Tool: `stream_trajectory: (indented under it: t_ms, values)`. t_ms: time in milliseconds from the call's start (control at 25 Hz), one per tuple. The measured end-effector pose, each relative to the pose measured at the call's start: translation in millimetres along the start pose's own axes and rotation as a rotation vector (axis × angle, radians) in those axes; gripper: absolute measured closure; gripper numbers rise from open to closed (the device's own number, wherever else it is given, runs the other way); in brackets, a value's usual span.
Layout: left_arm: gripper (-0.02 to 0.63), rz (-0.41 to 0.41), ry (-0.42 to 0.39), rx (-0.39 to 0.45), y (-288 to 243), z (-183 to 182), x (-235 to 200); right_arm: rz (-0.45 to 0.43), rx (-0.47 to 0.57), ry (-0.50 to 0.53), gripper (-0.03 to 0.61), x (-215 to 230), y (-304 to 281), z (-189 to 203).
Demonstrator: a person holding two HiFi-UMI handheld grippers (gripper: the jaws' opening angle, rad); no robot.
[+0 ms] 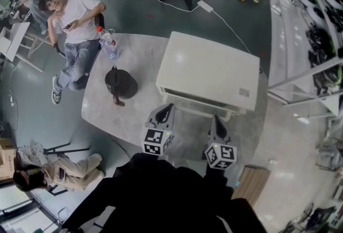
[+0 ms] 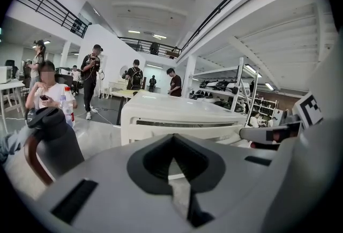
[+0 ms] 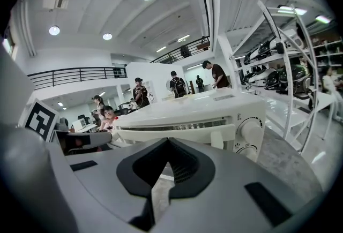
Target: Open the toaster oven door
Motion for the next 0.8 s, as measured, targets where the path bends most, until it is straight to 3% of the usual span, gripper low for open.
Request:
stream_trajectory:
  t_ms: [800]
  values:
    - [0.611, 0.000, 0.015, -0.024, 18, 7, 3, -0.027, -0.038, -0.012, 0.575, -5, 11, 9]
Point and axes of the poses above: the fingertips, and each gripper's own axes: y backward along the fingers, x to its right, z out of its underside, the point moved 8 cm from there along y, backward along the fingers, and after that the axes turned 15 degrees about x, right-handed, at the moved point
